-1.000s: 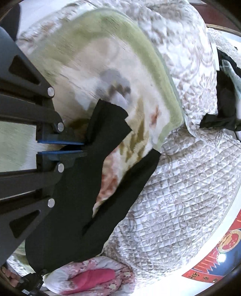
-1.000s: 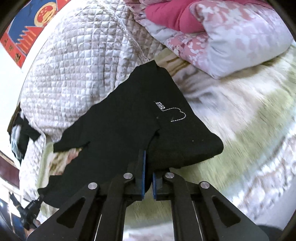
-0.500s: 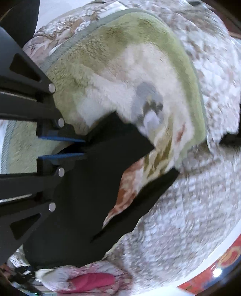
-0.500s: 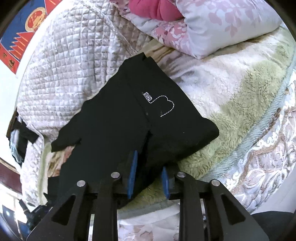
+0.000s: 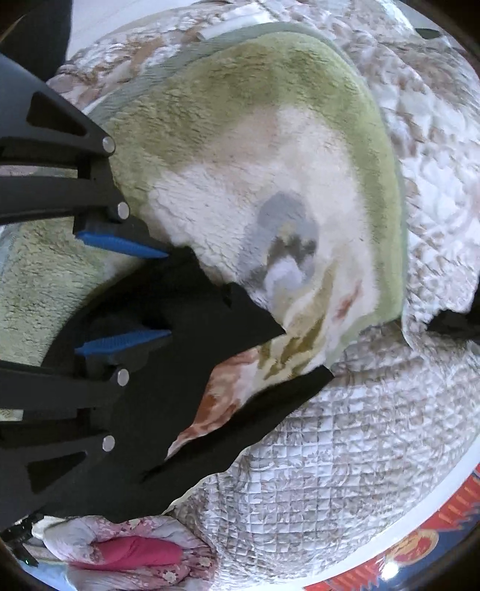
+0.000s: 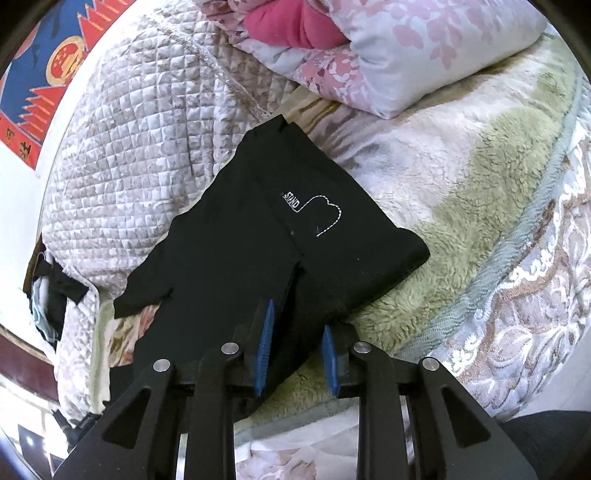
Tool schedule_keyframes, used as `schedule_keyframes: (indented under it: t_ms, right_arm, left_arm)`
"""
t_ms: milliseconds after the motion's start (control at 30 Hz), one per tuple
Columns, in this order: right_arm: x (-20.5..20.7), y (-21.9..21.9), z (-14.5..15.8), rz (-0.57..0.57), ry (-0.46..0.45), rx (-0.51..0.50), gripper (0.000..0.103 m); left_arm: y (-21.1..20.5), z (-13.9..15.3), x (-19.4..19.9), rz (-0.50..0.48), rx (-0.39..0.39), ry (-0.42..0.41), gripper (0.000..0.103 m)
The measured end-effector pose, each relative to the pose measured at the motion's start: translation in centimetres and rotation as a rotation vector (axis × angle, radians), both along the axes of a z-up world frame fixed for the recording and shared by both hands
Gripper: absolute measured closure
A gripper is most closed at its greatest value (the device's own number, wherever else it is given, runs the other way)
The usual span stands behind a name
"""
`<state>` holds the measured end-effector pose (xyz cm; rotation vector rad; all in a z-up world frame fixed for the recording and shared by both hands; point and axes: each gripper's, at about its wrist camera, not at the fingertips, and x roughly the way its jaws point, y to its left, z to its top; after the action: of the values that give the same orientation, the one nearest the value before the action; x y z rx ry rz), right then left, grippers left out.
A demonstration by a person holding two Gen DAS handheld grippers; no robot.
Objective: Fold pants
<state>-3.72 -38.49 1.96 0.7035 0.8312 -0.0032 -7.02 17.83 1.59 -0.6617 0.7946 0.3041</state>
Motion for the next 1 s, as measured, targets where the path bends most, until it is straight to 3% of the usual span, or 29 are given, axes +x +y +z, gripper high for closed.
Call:
schedule_keyframes:
  t_ms: [33, 67, 133, 267, 333, 433, 533, 600, 700, 800, 867, 1000]
  right_arm:
    - [0.1, 0.0, 0.0, -0.004, 0.000, -0.006, 0.078]
    - [0.1, 0.0, -0.1, -0.010, 0.005, -0.006, 0.079]
    - [0.0, -0.1, 0.1, -0.019, 0.001, -0.020, 0.094]
    - [-0.6, -0.4, 0.7, -0.041, -0.013, -0.029, 0.098]
    - [-0.8, -0.4, 0.7, -0.054, -0.007, -0.037, 0.098]
    - [-0.5, -0.6, -0.1, -0.066, 0.036, -0.033, 0.098]
    - [-0.9, -0.6, 0.2, -0.089, 0.037, -0.049, 0.098]
    - [-1.4, -0.4, 0.9, -0.114, 0.027, -0.084, 0.097]
    - [-2.2, -0.3, 1.8, -0.177, 0.023, -0.145, 0.080]
    - [-3.2, -1.0, 3.2, -0.271, -0.011, -0.210, 0.080]
    - [-2.8, -1.1, 3.8, -0.247, -0.033, -0.229, 0.080]
    - [-0.8, 0.7, 4.1, -0.067, -0.056, -0.267, 0.080]
  left_arm:
    - [-0.1, 0.1, 0.0, 0.008, 0.021, 0.000, 0.088]
    - [0.0, 0.2, 0.0, 0.012, 0.025, 0.006, 0.095]
    - [0.1, 0.4, -0.5, 0.023, 0.012, -0.007, 0.095]
    - [-0.5, 1.9, -2.3, 0.063, 0.045, -0.026, 0.095]
    - [-1.0, 2.7, -3.3, 0.102, 0.100, -0.023, 0.097]
    - [-0.1, 3.1, -4.0, 0.215, 0.216, 0.049, 0.097]
    - [1.6, 3.2, -4.6, 0.271, 0.221, 0.079, 0.097]
    - [1.5, 3.2, -4.5, 0.229, 0.201, 0.068, 0.097]
    - [-1.0, 4.0, -3.5, 0.098, 0.223, 0.014, 0.097]
    - [-3.6, 4.3, -2.0, -0.042, 0.212, -0.027, 0.091]
    - [-4.9, 3.9, -0.5, -0.111, 0.207, -0.012, 0.082]
    - [-6.6, 2.1, 1.8, -0.198, 0.193, 0.055, 0.082]
